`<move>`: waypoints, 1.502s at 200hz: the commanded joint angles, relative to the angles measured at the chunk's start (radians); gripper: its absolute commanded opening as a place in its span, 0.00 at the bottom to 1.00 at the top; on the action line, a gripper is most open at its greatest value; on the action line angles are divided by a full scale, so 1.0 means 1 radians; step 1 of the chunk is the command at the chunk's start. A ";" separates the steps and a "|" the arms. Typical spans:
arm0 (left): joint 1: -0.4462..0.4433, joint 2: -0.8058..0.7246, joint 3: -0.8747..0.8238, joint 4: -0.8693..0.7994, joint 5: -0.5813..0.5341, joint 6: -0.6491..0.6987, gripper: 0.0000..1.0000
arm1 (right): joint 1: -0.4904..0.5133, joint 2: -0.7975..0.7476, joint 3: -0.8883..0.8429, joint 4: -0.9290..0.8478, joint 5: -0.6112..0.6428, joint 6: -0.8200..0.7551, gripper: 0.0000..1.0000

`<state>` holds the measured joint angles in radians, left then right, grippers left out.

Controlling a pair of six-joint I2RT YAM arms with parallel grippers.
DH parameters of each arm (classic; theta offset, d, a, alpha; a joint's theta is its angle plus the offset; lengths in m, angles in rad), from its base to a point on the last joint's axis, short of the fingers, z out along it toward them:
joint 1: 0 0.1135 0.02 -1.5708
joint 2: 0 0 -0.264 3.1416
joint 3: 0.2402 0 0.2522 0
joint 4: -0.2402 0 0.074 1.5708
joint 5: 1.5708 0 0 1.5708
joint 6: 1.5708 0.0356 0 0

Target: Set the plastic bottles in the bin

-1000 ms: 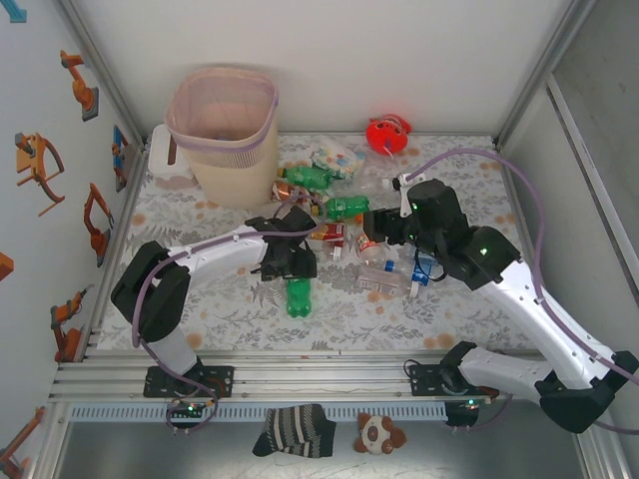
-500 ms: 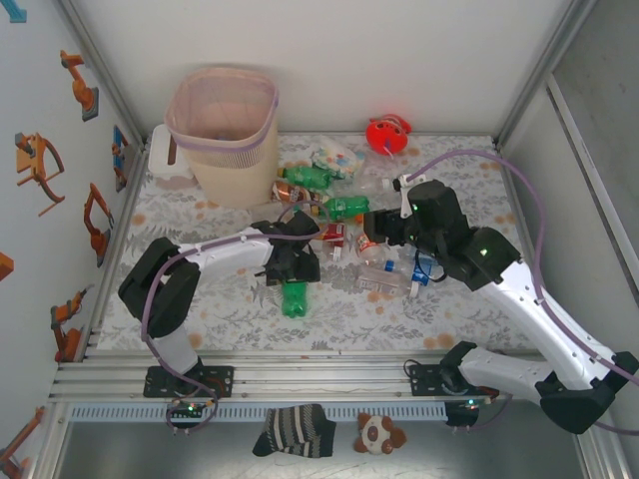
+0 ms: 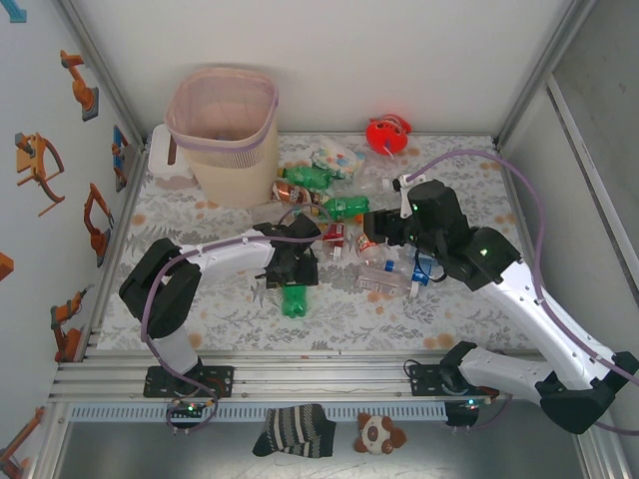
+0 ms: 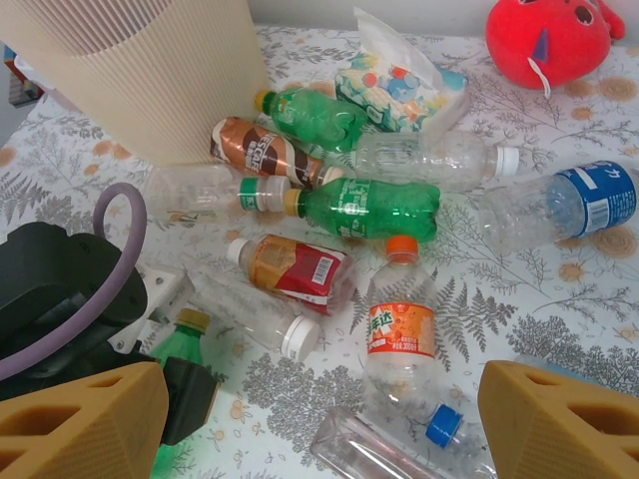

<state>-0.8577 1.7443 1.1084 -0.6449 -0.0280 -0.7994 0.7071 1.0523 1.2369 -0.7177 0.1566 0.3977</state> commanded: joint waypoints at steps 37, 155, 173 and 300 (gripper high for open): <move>-0.011 0.005 0.004 -0.051 -0.028 -0.007 0.71 | -0.008 -0.009 -0.004 0.013 -0.001 0.023 0.80; -0.012 -0.044 0.013 -0.083 -0.068 -0.004 0.61 | -0.008 0.002 0.004 0.015 -0.002 0.021 0.80; -0.011 -0.060 0.014 -0.092 -0.078 -0.004 0.60 | -0.008 0.005 0.005 0.017 -0.003 0.021 0.80; 0.033 -0.268 0.141 -0.189 -0.183 0.123 0.57 | -0.008 0.005 0.021 0.017 0.001 0.025 0.80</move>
<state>-0.8474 1.5375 1.1950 -0.7849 -0.1658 -0.7425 0.7071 1.0657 1.2369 -0.7174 0.1486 0.3977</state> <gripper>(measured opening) 0.580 0.804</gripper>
